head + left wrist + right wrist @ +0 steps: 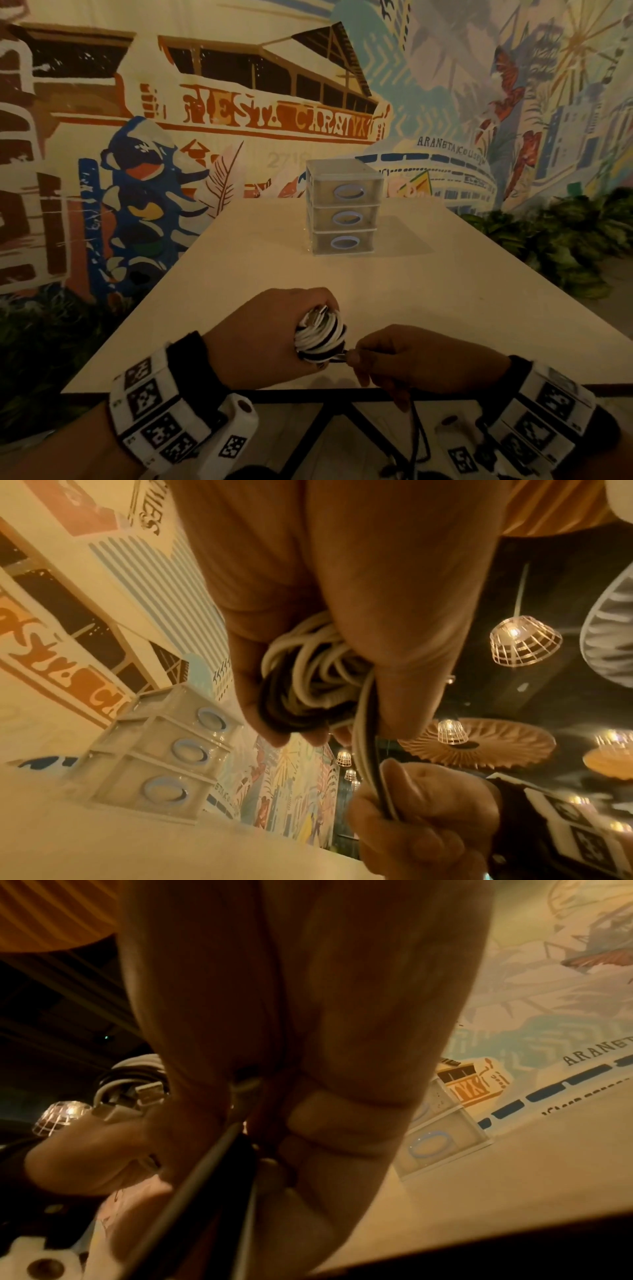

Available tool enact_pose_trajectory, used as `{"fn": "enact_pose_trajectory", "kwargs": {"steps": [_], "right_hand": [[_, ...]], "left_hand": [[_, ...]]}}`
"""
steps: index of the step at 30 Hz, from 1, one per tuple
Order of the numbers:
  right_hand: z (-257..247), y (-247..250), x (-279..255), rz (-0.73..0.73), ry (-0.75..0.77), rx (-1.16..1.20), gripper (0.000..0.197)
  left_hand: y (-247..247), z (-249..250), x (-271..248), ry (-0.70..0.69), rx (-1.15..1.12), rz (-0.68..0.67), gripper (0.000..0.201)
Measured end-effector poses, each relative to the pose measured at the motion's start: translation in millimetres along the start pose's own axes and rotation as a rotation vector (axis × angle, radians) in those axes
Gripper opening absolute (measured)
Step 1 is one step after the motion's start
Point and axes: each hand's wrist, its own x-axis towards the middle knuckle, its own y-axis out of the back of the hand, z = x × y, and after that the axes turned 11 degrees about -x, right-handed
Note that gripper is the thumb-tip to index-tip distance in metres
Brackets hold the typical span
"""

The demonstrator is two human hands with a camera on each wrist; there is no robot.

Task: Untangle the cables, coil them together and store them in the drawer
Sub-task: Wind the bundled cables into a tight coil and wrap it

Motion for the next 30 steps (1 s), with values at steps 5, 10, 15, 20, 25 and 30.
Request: {"fn": "enact_pose_trajectory", "kwargs": {"steps": [5,10,15,20,25,30], "right_hand": [[8,-6,-1,-0.035,0.007,0.184,0.043],[-3,-14,1,0.026,0.011,-0.001,0.035],[-15,-25,11,0.133,0.076,-0.388,0.026],[-15,-23,13,0.080,0.069,-0.403,0.029],[-10,-25,14,0.019,0.035,-0.225,0.032],[-8,-19,12,0.044,0.047,-0.234,0.032]], "left_hand": [[3,-2,-5,-0.003,0.010,-0.069,0.019],[1,2,2,0.139,-0.187,0.032,0.018],[-6,6,6,0.187,-0.204,0.248,0.023],[-14,3,-4,0.045,-0.072,0.085,0.018],[-12,3,-15,-0.088,0.169,0.031,0.025],[-16,10,-13,-0.131,0.361,0.044,0.027]]}}
